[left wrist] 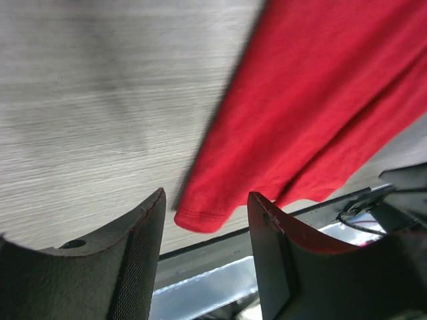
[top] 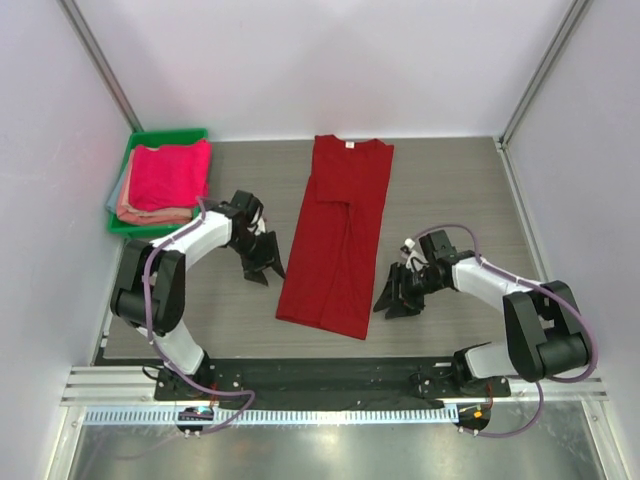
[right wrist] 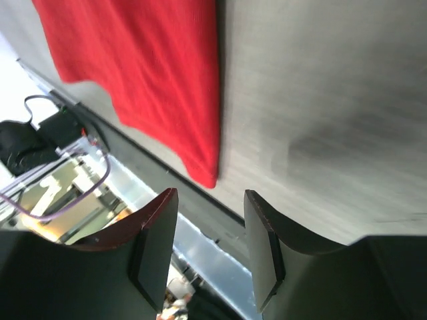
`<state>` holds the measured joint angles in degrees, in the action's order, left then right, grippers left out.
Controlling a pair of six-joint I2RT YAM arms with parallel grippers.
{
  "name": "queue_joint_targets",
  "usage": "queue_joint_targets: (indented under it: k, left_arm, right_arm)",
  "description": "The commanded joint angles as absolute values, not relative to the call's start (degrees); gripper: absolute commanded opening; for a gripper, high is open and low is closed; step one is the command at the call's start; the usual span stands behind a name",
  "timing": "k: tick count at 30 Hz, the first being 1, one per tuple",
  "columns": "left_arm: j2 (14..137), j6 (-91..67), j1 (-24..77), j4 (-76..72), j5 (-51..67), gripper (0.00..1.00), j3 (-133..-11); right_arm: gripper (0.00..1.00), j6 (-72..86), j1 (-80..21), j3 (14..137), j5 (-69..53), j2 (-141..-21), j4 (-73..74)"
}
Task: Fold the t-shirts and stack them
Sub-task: Fold the tshirt
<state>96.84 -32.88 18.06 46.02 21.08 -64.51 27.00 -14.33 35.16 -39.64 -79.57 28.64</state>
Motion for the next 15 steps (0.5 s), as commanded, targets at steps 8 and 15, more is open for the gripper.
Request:
queue_joint_targets:
  k: [8, 15]
  left_arm:
    - [97.91, -40.17, 18.37, 36.30, 24.61, 0.52, -54.59]
    - [98.35, -40.34, 19.68, 35.51, 23.47, 0.51, -52.21]
  right_arm:
    - [0.51, 35.59, -19.07, 32.43, -41.14, -84.80, 21.36]
    - [0.50, 36.47, -22.31, 32.96, -37.27, -88.15, 21.97]
